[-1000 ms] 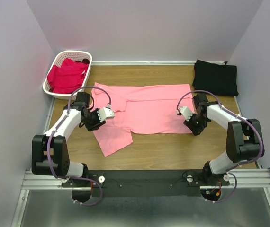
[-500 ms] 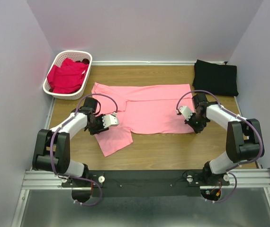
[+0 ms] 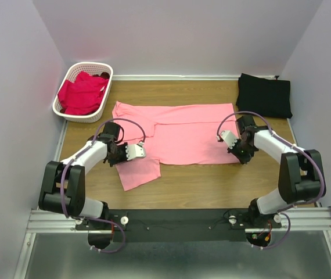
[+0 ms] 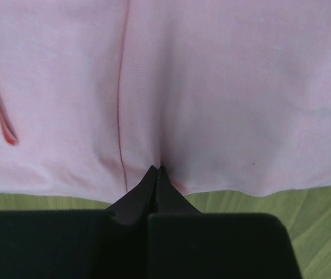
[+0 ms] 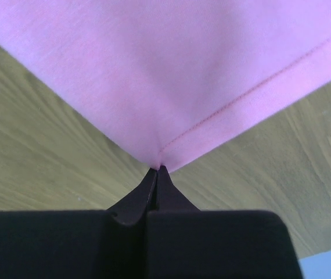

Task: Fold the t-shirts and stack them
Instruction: Fold the tshirt

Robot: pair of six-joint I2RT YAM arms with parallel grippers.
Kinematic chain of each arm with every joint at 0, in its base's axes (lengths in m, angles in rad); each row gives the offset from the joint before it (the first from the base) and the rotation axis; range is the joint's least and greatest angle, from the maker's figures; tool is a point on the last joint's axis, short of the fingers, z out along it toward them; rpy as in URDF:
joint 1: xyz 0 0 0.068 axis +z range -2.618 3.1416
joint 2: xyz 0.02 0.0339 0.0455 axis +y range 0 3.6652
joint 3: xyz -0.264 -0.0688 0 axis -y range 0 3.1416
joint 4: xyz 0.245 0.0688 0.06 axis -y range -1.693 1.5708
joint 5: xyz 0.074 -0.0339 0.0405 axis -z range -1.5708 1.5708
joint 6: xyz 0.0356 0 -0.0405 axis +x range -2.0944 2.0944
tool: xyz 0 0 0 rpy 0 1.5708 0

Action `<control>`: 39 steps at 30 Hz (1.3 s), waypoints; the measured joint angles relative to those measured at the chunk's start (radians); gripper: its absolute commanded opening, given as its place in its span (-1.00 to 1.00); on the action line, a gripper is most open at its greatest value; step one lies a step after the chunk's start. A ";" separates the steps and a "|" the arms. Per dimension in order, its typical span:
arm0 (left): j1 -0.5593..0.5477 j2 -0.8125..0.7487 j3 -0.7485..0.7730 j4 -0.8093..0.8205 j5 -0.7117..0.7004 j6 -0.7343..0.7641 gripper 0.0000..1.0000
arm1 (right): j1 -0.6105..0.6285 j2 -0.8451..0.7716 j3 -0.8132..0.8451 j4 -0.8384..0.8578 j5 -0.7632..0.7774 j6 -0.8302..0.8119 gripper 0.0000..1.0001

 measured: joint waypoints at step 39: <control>0.158 0.320 0.676 -0.370 0.132 0.006 -1.00 | -0.073 0.355 0.621 -0.143 -0.002 -0.106 -0.99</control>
